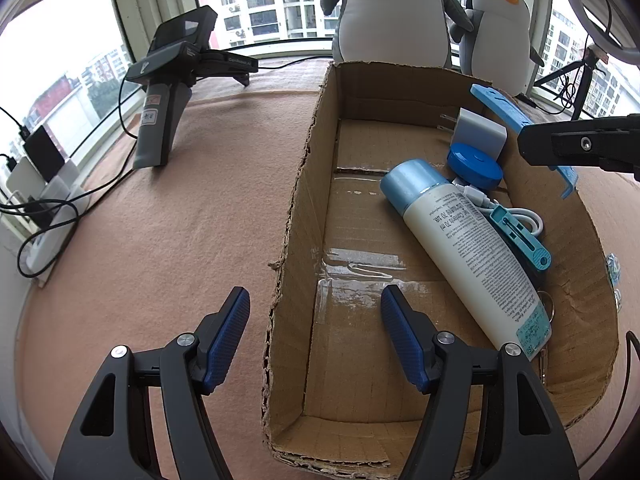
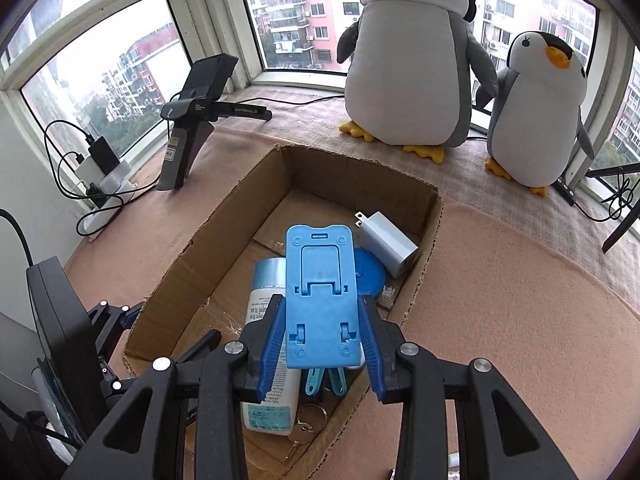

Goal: Organize rigid objects
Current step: 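Carry the blue phone stand into the box and open the right gripper, then move the right gripper to the clear blue sanitizer bottle and grasp it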

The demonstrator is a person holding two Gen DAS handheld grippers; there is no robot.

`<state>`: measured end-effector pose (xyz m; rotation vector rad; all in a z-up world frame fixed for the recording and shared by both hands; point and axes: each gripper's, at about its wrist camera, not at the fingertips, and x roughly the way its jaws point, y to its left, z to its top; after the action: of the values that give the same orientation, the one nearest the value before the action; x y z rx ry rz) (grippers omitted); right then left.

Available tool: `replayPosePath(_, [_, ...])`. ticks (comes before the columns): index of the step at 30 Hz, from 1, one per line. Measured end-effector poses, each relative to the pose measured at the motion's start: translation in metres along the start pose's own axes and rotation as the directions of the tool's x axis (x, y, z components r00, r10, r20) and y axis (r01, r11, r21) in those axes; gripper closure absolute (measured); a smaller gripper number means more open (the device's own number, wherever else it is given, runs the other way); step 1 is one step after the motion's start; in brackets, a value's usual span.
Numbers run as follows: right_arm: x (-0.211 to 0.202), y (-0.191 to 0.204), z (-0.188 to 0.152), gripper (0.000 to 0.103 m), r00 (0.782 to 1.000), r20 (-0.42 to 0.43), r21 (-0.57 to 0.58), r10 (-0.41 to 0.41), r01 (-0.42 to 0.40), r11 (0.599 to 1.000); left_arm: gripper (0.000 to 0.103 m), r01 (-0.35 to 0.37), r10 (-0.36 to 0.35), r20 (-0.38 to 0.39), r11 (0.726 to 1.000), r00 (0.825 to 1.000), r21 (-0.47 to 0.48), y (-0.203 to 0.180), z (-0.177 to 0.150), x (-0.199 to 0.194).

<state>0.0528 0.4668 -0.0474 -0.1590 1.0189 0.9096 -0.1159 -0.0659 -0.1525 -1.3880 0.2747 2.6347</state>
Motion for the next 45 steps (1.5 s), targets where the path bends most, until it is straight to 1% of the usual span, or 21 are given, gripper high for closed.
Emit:
replayPosePath(7, [0.014, 0.007, 0.003, 0.07, 1.0, -0.019, -0.013, -0.015, 0.015, 1.0, 0.034, 0.0, 0.0, 0.0, 1.0, 1.0, 0.001, 0.0, 0.0, 0.0])
replayPosePath(14, [0.014, 0.007, 0.005, 0.069, 1.0, -0.011, -0.006, -0.028, 0.028, 1.0, 0.034, 0.001, -0.001, 0.0, 1.0, 1.0, 0.002, 0.0, 0.0, 0.0])
replayPosePath(15, [0.013, 0.007, 0.005, 0.064, 0.999, -0.013, -0.006, -0.031, 0.031, 1.0, 0.034, 0.001, -0.001, 0.001, 1.0, 1.0, 0.002, 0.0, 0.0, 0.0])
replayPosePath(16, [0.013, 0.007, 0.005, 0.057, 0.999, -0.01, -0.006, -0.038, 0.038, 0.999, 0.034, 0.001, -0.001, 0.001, 1.0, 1.0, 0.002, 0.0, 0.0, 0.0])
replayPosePath(17, [0.012, 0.008, 0.005, 0.053, 0.999, -0.003, -0.006, -0.046, 0.046, 0.999, 0.034, 0.002, -0.002, 0.001, 1.0, 1.0, 0.003, 0.0, 0.0, 0.0])
replayPosePath(19, [0.01, 0.008, 0.006, 0.039, 0.998, 0.006, -0.005, -0.057, 0.057, 0.998, 0.034, 0.001, -0.001, 0.001, 1.0, 1.0, 0.003, 0.0, 0.0, 0.0])
replayPosePath(21, [0.009, 0.008, 0.006, 0.037, 0.998, 0.011, -0.003, -0.069, 0.069, 0.998, 0.034, 0.002, -0.002, 0.001, 1.0, 1.0, 0.004, 0.0, 0.0, 0.0])
replayPosePath(31, [0.007, 0.006, 0.005, 0.031, 0.996, 0.014, 0.012, -0.09, 0.09, 0.996, 0.034, 0.002, -0.002, 0.001, 1.0, 1.0, 0.004, 0.0, 0.0, 0.0])
replayPosePath(39, [0.003, 0.007, 0.003, 0.03, 0.996, 0.019, 0.029, -0.092, 0.091, 0.995, 0.034, 0.003, -0.003, 0.001, 1.0, 1.0, 0.005, -0.001, -0.001, 0.0])
replayPosePath(45, [-0.007, 0.007, -0.002, 0.03, 0.995, 0.031, 0.043, -0.095, 0.093, 0.995, 0.034, 0.003, -0.003, 0.001, 1.0, 1.0, 0.005, -0.001, -0.001, 0.0])
